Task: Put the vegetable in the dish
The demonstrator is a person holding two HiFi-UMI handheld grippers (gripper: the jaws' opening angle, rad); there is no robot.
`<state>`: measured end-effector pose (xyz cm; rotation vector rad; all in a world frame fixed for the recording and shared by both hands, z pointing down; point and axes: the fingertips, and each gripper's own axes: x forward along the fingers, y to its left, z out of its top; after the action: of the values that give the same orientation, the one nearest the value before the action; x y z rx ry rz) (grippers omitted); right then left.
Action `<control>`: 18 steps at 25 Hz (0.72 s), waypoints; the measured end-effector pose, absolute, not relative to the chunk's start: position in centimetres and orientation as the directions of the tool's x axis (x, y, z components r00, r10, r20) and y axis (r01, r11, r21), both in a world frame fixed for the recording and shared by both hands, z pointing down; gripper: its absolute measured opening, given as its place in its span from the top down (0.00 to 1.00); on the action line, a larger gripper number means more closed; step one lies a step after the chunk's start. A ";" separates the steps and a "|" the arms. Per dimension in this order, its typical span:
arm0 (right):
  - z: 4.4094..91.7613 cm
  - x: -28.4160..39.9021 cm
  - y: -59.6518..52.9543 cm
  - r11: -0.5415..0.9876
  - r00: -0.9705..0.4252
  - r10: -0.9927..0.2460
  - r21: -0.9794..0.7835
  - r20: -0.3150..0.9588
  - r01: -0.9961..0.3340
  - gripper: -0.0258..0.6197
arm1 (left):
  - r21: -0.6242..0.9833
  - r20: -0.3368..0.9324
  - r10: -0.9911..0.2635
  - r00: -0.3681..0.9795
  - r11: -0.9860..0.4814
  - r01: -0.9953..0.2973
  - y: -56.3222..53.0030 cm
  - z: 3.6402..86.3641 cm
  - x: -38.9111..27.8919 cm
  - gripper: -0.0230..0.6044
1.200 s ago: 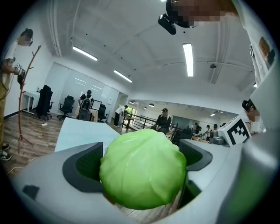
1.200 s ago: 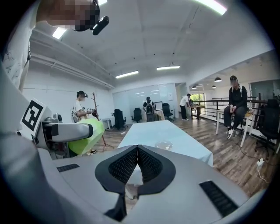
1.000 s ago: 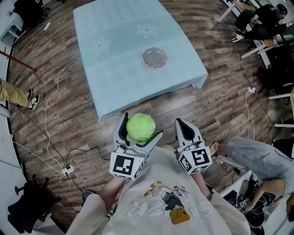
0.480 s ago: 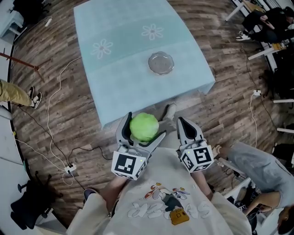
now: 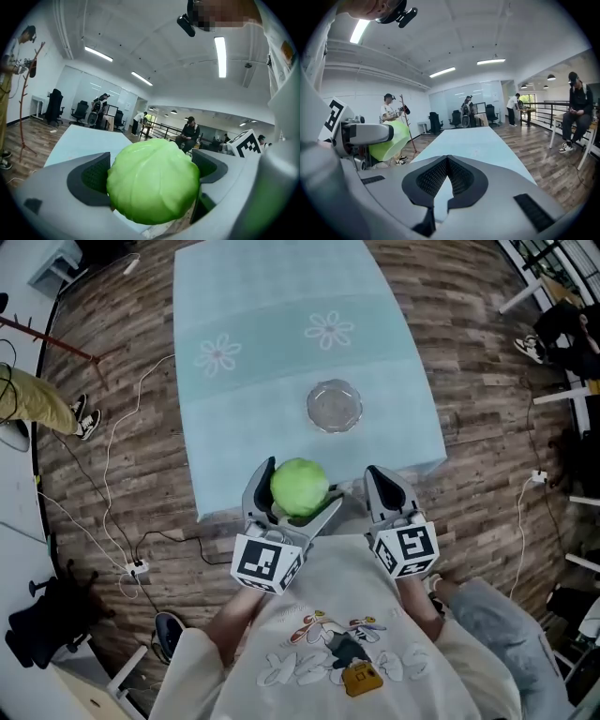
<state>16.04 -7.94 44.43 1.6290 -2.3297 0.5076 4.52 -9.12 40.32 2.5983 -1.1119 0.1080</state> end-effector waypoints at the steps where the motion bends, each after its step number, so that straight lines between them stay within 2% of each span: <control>1: 44.6 17.1 -9.0 0.329 -0.359 -0.843 -0.143 0.402 -0.933 0.93 | 0.252 0.202 -0.704 0.680 -0.634 -0.731 -9.9 40.6 5.4 0.08; 5: 44.9 20.1 -13.1 0.393 -0.424 -0.812 -0.161 0.401 -0.905 0.93 | 0.229 0.249 -0.746 0.617 -0.574 -0.786 -13.0 42.1 7.9 0.08; 14: 47.2 22.3 -18.4 0.584 -0.591 -0.687 -0.163 0.423 -0.796 0.93 | 0.165 0.365 -0.793 0.487 -0.460 -0.872 -17.6 47.8 10.4 0.08; 18: 49.2 23.1 -19.8 0.608 -0.606 -0.648 -0.165 0.461 -0.776 0.93 | 0.117 0.404 -0.780 0.478 -0.475 -0.872 -19.6 50.6 12.3 0.08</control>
<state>23.10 -19.82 49.25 1.1458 -2.4816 0.5011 12.25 -19.58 50.57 2.4222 -1.3989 0.4281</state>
